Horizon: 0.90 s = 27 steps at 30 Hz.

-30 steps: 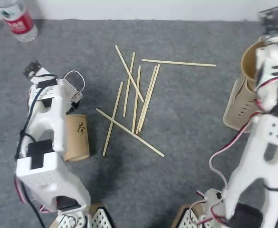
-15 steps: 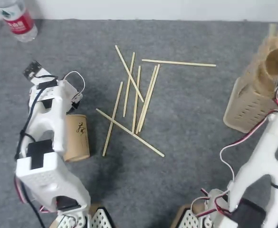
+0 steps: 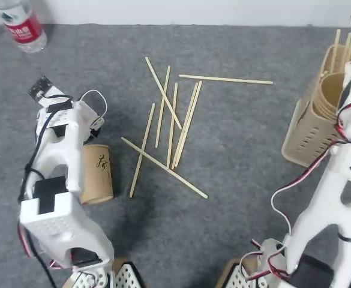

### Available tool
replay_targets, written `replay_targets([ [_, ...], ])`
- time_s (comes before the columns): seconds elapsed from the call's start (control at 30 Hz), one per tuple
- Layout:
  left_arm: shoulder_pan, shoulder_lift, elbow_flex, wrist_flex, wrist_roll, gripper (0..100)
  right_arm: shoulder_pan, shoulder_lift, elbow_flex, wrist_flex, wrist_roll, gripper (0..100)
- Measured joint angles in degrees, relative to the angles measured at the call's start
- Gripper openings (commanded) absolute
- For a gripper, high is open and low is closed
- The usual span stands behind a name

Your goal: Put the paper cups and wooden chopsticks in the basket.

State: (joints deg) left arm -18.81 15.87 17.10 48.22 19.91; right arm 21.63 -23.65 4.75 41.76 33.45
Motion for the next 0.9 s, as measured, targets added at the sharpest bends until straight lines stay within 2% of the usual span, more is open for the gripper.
replay_targets([
  [0.13,0.00,0.00,0.00,0.00,0.00,1,-0.53,-0.09,1.05,1.58,0.00,0.6],
  [0.43,0.18,0.00,0.00,0.00,0.00,1,-2.81,-0.18,15.03,4.04,-0.18,0.6],
  [0.9,0.18,0.00,0.00,0.00,0.00,1,-3.16,-3.34,14.95,4.31,-0.09,0.6],
])
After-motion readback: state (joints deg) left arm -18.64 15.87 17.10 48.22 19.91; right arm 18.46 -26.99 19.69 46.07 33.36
